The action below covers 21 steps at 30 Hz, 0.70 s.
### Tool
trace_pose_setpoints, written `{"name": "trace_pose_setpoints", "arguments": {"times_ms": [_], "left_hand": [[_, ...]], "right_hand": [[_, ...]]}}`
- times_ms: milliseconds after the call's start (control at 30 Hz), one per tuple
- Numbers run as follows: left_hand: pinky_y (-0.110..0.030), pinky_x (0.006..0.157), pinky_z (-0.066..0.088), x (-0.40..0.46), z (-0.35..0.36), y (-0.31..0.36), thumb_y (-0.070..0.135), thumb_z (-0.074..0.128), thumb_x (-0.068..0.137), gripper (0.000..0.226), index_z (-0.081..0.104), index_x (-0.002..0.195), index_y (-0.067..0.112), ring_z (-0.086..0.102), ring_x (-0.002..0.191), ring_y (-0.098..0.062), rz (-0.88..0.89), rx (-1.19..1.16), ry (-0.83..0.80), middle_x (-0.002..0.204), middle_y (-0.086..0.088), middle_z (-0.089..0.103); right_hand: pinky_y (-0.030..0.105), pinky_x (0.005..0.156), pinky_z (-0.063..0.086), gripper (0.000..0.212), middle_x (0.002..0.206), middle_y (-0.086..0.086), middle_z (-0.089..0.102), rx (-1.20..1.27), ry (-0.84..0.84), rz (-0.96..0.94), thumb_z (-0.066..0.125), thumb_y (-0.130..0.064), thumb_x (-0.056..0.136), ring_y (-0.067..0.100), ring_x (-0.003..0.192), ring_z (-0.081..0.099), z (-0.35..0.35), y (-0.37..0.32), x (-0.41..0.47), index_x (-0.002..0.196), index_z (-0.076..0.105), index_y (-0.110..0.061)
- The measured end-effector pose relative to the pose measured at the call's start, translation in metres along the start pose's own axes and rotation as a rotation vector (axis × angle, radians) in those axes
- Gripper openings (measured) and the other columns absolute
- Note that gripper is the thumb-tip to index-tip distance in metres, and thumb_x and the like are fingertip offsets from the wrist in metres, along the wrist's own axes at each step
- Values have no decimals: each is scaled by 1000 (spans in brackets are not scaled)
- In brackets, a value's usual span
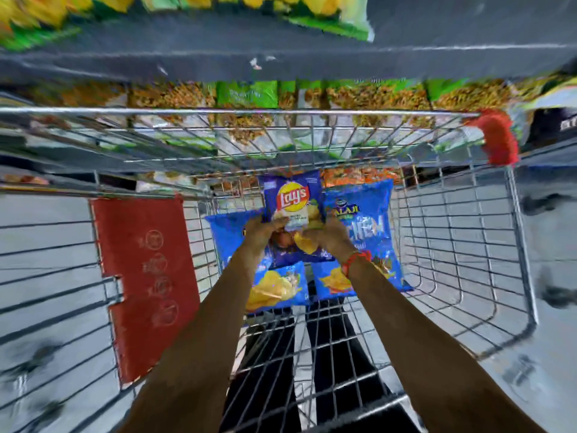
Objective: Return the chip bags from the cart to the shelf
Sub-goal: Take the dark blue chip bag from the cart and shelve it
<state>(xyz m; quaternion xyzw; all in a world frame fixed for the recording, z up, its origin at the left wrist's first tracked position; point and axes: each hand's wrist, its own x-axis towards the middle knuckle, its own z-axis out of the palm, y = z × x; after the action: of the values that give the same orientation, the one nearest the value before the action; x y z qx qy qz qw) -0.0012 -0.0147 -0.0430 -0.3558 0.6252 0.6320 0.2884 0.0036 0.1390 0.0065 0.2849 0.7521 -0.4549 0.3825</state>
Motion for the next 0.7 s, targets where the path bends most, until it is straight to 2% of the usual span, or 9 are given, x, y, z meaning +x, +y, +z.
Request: {"name": "trace_pose_setpoints", "arguments": {"times_ms": [167, 233, 333, 400, 467, 533, 567, 633, 700], "left_hand": [[-24, 55, 56, -47, -8, 21, -3, 66, 76, 33, 61, 108, -8, 68, 57, -5, 40, 64, -165, 73, 6, 74], [-27, 67, 58, -69, -14, 29, -1, 67, 76, 38, 60, 114, -5, 70, 71, -7, 85, 56, -194, 80, 6, 76], [-37, 84, 56, -107, -23, 47, 4, 72, 73, 48, 56, 118, 2, 66, 99, -25, 186, 54, -171, 112, -14, 68], [-43, 87, 54, -133, -30, 65, 3, 73, 72, 48, 56, 117, 3, 65, 101, -29, 273, 60, -146, 117, -19, 64], [-27, 75, 57, -159, -40, 87, -1, 68, 76, 41, 55, 114, 3, 69, 84, -11, 375, 55, -128, 110, -13, 66], [-13, 63, 54, -187, -49, 111, -5, 63, 78, 37, 54, 114, 4, 65, 64, 7, 483, 14, -106, 90, 1, 68], [-13, 63, 53, -200, -55, 124, -6, 62, 78, 36, 56, 112, 5, 63, 62, 8, 536, -12, -83, 81, 10, 70], [-21, 70, 54, -227, -68, 151, -3, 62, 79, 32, 60, 102, 20, 64, 64, 7, 649, -51, -42, 69, 21, 73], [-20, 70, 54, -259, -80, 180, -1, 60, 81, 33, 59, 95, 28, 65, 69, 5, 778, -77, -30, 71, 23, 73]], "right_hand": [[35, 92, 43, 79, 131, 9, 47, 175, -9, 3, 71, 1, 76, 26, 121, 48, -15, -8, -36, 141, 27, -7], [37, 92, 44, 85, 136, 11, 47, 199, -8, -43, 71, 6, 74, 28, 121, 49, -19, -9, -53, 143, 23, -8], [45, 91, 49, 90, 132, 22, 53, 239, 0, -130, 73, 13, 67, 38, 119, 54, -21, -23, -86, 141, 26, -6], [45, 88, 51, 85, 124, 21, 58, 262, -9, -240, 71, 13, 68, 40, 115, 56, -24, -38, -113, 139, 30, -6], [40, 87, 54, 80, 119, 18, 62, 258, -4, -353, 73, 10, 67, 35, 108, 61, -27, -56, -140, 136, 35, -7], [14, 71, 55, 78, 102, 4, 64, 276, -4, -467, 75, 7, 64, 15, 87, 63, -31, -81, -170, 132, 40, -5], [4, 62, 50, 76, 97, -2, 61, 283, 3, -529, 75, 8, 65, 8, 81, 59, -31, -95, -185, 131, 41, -7], [5, 63, 49, 76, 101, -2, 60, 301, 16, -649, 73, 10, 69, 9, 84, 59, -34, -123, -213, 135, 40, -9], [7, 66, 51, 73, 103, 1, 61, 302, 32, -781, 74, 9, 68, 1, 80, 62, -37, -152, -240, 132, 43, -8]]}}
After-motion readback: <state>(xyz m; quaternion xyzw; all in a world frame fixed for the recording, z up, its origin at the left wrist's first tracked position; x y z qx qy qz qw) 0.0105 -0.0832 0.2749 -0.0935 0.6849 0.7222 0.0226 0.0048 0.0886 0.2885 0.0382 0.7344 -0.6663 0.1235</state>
